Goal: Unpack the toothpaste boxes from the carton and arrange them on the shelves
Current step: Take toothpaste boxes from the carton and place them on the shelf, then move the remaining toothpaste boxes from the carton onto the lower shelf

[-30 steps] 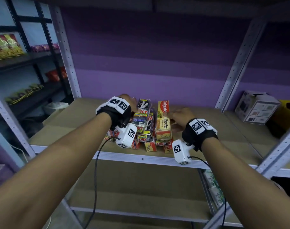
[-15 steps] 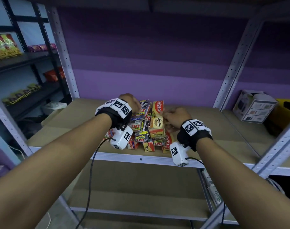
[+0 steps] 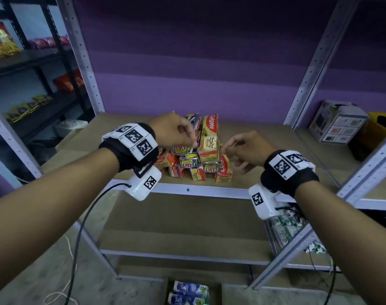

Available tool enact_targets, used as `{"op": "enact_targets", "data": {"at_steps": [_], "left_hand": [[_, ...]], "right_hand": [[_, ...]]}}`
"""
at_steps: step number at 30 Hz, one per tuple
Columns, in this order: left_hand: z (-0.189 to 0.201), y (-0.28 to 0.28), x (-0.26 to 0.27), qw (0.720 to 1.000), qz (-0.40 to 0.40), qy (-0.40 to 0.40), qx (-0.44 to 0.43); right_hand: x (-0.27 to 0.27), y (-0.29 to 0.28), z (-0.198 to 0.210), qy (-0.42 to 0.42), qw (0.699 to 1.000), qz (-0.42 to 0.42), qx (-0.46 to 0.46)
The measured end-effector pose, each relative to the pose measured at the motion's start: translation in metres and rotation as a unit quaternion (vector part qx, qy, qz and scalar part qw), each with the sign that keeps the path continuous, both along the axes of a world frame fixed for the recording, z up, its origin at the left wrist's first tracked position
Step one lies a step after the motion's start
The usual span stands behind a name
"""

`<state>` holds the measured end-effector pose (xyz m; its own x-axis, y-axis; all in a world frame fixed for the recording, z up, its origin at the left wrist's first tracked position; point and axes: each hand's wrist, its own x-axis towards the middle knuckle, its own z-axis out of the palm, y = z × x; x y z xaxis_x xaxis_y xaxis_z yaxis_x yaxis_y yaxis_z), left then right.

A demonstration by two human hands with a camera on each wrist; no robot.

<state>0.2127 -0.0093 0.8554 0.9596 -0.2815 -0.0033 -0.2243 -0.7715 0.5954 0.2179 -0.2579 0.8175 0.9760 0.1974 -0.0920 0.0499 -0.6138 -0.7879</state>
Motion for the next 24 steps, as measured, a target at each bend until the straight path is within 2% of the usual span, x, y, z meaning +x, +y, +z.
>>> {"op": "enact_targets", "data": {"at_steps": [5, 10, 14, 17, 20, 24], "left_hand": [[-0.014, 0.002, -0.029, 0.998, -0.049, 0.024, -0.009], [-0.05, 0.0, -0.051, 0.99, -0.07, 0.118, -0.029], [-0.099, -0.004, -0.067, 0.973, -0.062, 0.218, -0.042], [-0.146, -0.004, -0.082, 0.951, -0.046, 0.3, -0.057], [-0.196, -0.003, -0.101, 0.922, -0.016, 0.381, -0.064], [-0.252, -0.001, -0.13, 0.902, 0.034, 0.425, -0.06]], "right_hand": [[-0.027, -0.008, -0.014, 0.043, 0.998, 0.038, -0.01], [-0.045, -0.013, -0.051, 0.091, 0.994, 0.052, -0.01], [-0.061, -0.015, -0.099, 0.158, 0.985, 0.06, -0.022], [-0.074, -0.015, -0.142, 0.251, 0.964, 0.067, -0.045], [-0.095, -0.016, -0.184, 0.344, 0.938, 0.031, -0.021], [-0.126, -0.022, -0.233, 0.375, 0.927, -0.021, 0.001]]}}
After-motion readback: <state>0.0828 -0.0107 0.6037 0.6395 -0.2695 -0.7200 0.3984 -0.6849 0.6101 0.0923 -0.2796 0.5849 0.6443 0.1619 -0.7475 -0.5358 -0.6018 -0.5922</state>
